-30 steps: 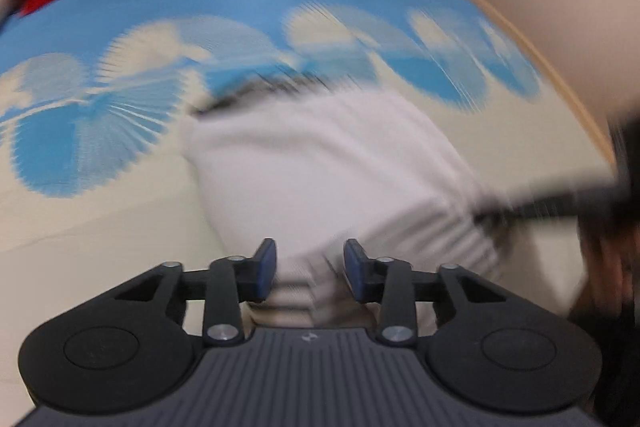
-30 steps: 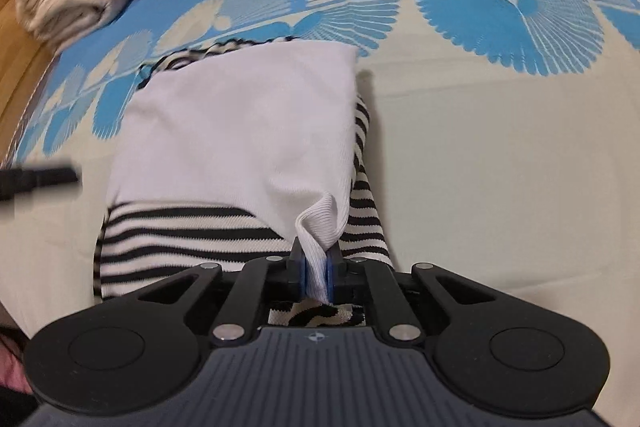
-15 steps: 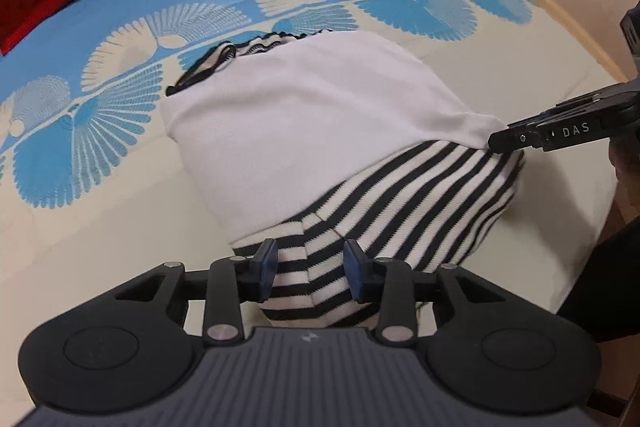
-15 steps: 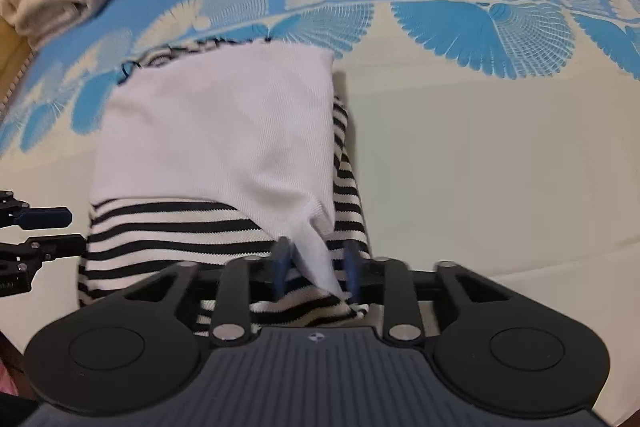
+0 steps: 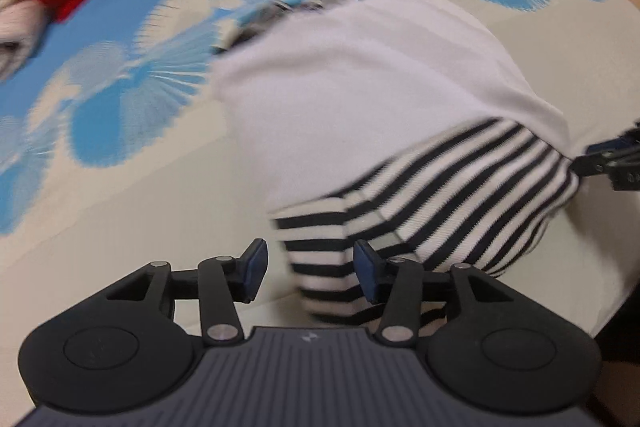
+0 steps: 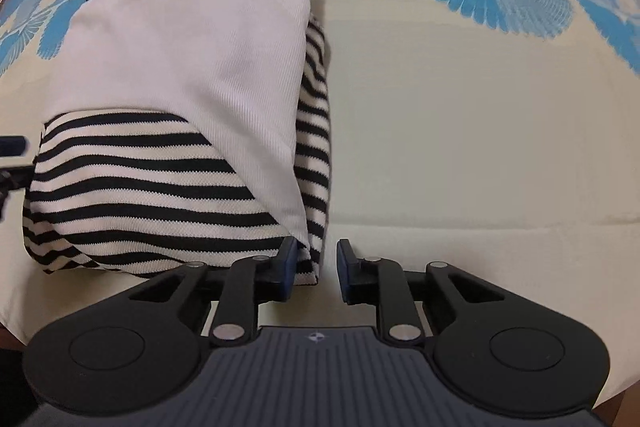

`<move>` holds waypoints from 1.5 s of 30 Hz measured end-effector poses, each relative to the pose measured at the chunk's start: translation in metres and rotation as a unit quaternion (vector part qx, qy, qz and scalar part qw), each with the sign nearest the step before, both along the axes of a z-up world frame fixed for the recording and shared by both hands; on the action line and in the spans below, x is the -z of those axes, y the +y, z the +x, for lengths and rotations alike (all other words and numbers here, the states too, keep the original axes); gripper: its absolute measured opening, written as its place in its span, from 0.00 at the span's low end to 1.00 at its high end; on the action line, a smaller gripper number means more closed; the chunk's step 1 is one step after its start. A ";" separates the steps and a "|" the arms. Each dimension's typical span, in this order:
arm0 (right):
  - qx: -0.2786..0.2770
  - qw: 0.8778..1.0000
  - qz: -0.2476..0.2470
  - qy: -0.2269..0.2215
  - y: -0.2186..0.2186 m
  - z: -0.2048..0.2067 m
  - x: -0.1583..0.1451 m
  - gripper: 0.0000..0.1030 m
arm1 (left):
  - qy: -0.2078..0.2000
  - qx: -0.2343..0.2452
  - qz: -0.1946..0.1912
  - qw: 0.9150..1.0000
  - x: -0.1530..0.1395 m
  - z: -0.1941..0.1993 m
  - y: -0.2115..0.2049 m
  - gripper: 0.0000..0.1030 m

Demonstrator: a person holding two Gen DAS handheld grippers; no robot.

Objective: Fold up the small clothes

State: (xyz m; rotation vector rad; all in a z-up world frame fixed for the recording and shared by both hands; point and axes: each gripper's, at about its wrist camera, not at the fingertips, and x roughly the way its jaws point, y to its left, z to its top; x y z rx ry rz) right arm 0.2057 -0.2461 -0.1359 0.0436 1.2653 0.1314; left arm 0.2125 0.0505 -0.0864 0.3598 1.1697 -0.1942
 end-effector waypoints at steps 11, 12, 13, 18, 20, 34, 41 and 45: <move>0.025 0.963 -0.025 -0.265 -0.022 -0.071 -0.111 0.56 | -0.152 -0.102 -0.073 0.980 -0.133 -0.098 -0.001 0.84; 0.017 0.957 -0.030 -0.288 -0.022 -0.081 -0.119 0.58 | -0.162 -0.108 -0.081 0.978 -0.139 -0.109 -0.002 0.84; 0.014 0.951 -0.033 -0.306 -0.023 -0.090 -0.125 0.60 | -0.172 -0.114 -0.086 0.975 -0.144 -0.120 -0.006 0.85; 0.037 0.937 -0.014 -0.347 -0.031 -0.137 -0.157 0.69 | -0.225 -0.133 -0.114 0.958 -0.149 -0.179 -0.022 0.92; 0.047 0.932 -0.002 -0.361 -0.033 -0.159 -0.178 0.70 | -0.241 -0.134 -0.121 0.954 -0.141 -0.198 -0.030 0.95; 0.054 0.943 0.006 -0.328 -0.012 -0.190 -0.151 0.81 | -0.208 -0.175 -0.084 0.959 -0.102 -0.182 -0.042 0.95; 0.017 0.954 0.026 -0.299 0.013 -0.176 -0.146 0.87 | -0.178 -0.189 -0.080 0.962 -0.088 -0.173 -0.040 0.95; -0.034 0.948 -0.030 -0.315 0.033 -0.180 -0.141 0.91 | -0.173 -0.191 -0.084 0.963 -0.083 -0.170 -0.042 0.95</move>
